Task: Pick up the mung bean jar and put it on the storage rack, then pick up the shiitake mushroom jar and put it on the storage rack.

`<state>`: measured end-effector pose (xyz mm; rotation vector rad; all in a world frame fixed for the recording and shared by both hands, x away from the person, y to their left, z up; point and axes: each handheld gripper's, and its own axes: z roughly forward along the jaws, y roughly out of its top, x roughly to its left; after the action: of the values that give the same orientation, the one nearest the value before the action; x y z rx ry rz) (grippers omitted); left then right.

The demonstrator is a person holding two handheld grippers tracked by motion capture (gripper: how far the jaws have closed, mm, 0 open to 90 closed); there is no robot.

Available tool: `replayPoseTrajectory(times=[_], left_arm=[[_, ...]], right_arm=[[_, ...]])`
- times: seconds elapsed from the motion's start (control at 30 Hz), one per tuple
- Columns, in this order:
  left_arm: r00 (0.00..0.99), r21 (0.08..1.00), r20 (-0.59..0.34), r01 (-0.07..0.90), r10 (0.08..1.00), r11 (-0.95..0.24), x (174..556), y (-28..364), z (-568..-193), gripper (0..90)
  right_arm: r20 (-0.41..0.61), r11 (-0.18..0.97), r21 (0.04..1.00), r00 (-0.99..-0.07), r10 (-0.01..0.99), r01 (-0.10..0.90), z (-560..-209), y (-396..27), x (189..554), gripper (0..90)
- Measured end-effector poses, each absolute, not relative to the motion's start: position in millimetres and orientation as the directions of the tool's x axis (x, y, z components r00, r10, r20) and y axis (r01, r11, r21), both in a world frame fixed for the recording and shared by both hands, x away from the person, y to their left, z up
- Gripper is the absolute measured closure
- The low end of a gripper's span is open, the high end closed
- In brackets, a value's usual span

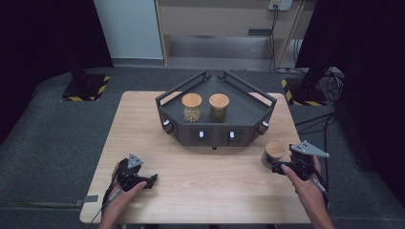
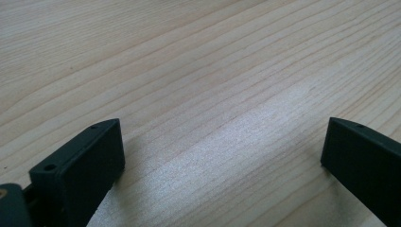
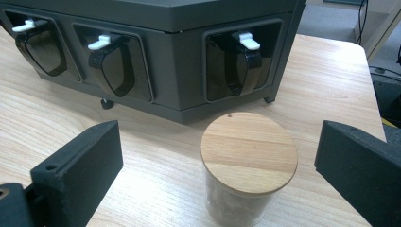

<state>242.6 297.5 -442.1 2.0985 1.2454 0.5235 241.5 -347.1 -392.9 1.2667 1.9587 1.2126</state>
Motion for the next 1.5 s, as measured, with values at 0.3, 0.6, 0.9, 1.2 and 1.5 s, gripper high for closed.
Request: replayPoseTrajectory(times=[0.3,0.6,0.9,1.2,1.5], left_arm=[[0.473,0.694,0.017,0.629,0.881,-0.351,243,297,-442,0.0],[0.473,0.694,0.017,0.629,0.881,-0.351,243,297,-442,0.0],[0.473,0.694,0.017,0.629,0.881,-0.351,243,297,-442,0.0],[0.473,0.694,0.017,0.628,0.881,-0.351,242,297,-442,0.0],[0.471,0.695,0.018,0.629,0.882,-0.349,242,297,-442,0.0]], right_arm=[[0.057,0.162,0.876,-0.432,0.9,0.453,-398,-348,241,1.8],[0.066,0.152,0.874,-0.423,0.904,0.462,-406,-350,239,1.8],[0.075,0.141,0.874,-0.414,0.907,0.466,-411,-353,236,1.8],[0.085,0.133,0.865,-0.402,0.911,0.485,-422,-357,231,1.9],[0.1,0.119,0.86,-0.392,0.915,0.496,-432,-359,233,1.8]])
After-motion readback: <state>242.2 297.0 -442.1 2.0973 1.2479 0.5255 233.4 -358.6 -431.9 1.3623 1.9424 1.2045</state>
